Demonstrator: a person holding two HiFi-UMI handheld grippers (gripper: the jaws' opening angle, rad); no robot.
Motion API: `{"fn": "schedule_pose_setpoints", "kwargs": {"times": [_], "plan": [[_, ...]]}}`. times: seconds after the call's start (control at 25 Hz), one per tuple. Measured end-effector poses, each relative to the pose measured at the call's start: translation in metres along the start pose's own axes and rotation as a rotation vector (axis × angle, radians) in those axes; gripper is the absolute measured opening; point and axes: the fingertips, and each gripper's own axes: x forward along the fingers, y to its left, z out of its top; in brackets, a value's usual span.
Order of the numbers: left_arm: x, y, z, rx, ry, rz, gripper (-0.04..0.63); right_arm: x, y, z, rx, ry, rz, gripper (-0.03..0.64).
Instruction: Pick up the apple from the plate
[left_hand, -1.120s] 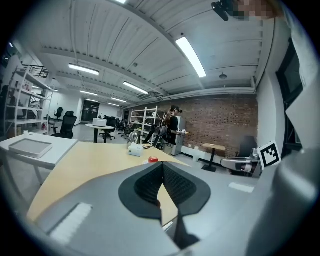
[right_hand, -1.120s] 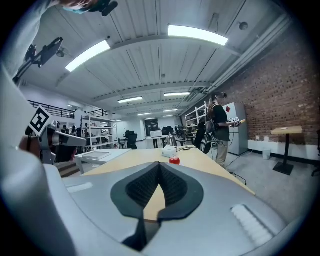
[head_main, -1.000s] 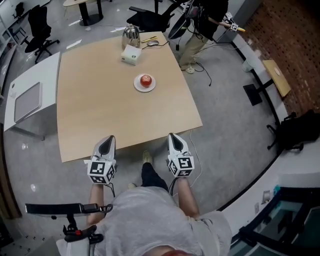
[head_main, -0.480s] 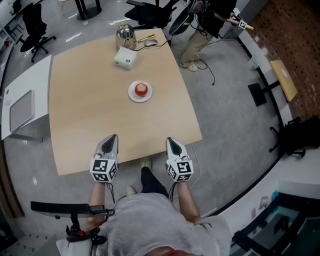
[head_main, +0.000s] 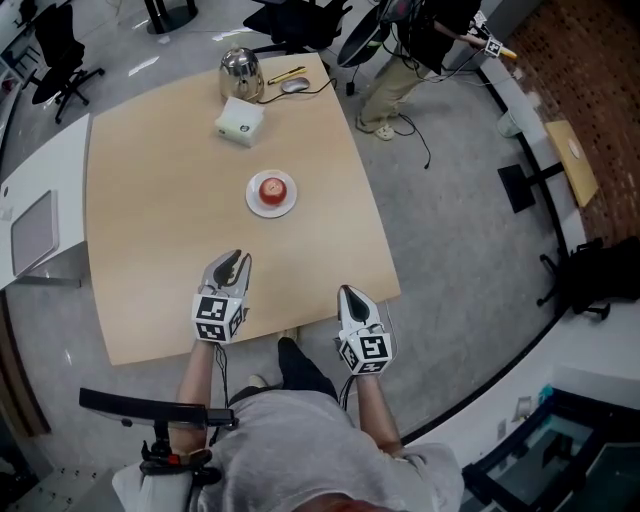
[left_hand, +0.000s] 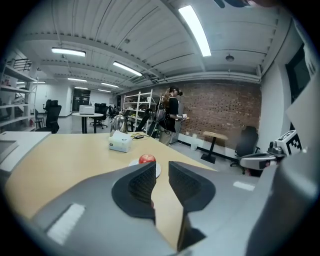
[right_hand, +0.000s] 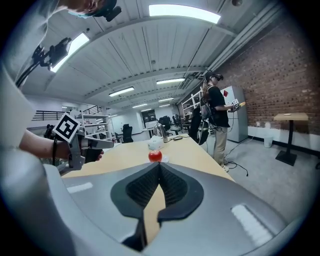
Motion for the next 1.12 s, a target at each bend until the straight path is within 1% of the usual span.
{"fn": "schedule_pose_setpoints", "kwargs": {"times": [0.24, 0.52, 0.64, 0.76, 1.12], "plan": [[0.052, 0.005, 0.005, 0.019, 0.022, -0.018, 0.173, 0.008, -0.015, -0.002, 0.01, 0.015, 0.004, 0.006], [0.103, 0.014, 0.004, 0.018, 0.04, -0.007, 0.23, 0.015, -0.035, -0.008, 0.032, 0.03, 0.001, 0.006], [0.12, 0.017, 0.003, 0.023, 0.048, -0.015, 0.252, 0.016, -0.042, -0.009, 0.037, 0.035, -0.006, 0.006], [0.136, 0.021, 0.0, 0.024, 0.045, -0.022, 0.296, 0.017, -0.05, -0.01, 0.046, 0.039, -0.023, 0.006], [0.182, 0.037, -0.013, 0.081, 0.104, -0.003, 0.382, 0.026, -0.071, -0.017, 0.078, 0.066, -0.065, 0.006]]}}
